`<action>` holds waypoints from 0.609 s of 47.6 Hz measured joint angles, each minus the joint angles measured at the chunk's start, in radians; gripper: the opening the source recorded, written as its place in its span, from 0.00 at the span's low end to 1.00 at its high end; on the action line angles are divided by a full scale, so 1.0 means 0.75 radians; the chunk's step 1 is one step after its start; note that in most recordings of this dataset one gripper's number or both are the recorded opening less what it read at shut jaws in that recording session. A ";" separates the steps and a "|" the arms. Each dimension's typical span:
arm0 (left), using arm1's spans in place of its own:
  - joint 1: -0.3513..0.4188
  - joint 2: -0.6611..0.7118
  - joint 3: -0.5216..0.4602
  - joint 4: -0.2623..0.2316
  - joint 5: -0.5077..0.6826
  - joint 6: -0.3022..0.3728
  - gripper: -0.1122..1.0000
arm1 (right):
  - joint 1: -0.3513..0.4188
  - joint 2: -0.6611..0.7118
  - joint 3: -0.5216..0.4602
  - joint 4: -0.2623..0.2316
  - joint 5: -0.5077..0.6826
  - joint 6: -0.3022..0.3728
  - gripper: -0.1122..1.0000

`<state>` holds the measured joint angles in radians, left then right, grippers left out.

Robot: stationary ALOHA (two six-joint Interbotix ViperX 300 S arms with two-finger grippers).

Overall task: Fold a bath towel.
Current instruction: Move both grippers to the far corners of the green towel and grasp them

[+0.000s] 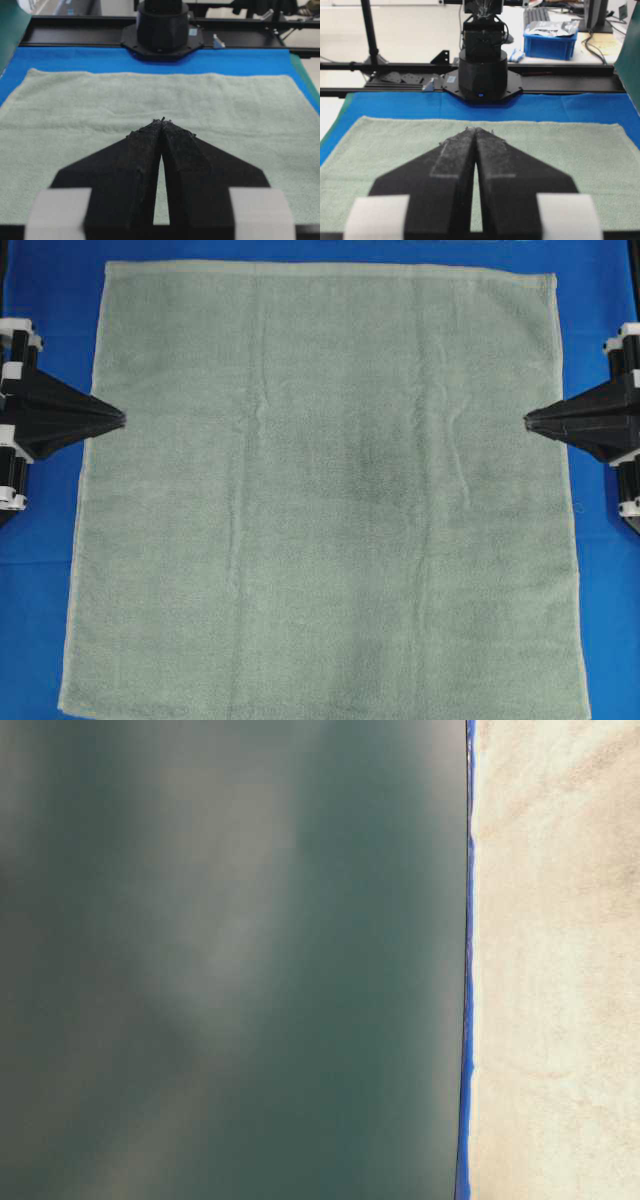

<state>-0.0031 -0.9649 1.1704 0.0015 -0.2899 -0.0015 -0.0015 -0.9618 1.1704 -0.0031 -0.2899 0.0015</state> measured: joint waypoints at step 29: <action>0.464 0.078 -0.299 0.008 0.751 0.297 0.12 | -0.552 0.243 -0.425 -0.100 0.986 -0.029 0.11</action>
<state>0.3451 -0.9066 0.9465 0.0077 0.2730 0.2209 -0.4157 -0.7793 0.8514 -0.0782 0.4495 -0.0199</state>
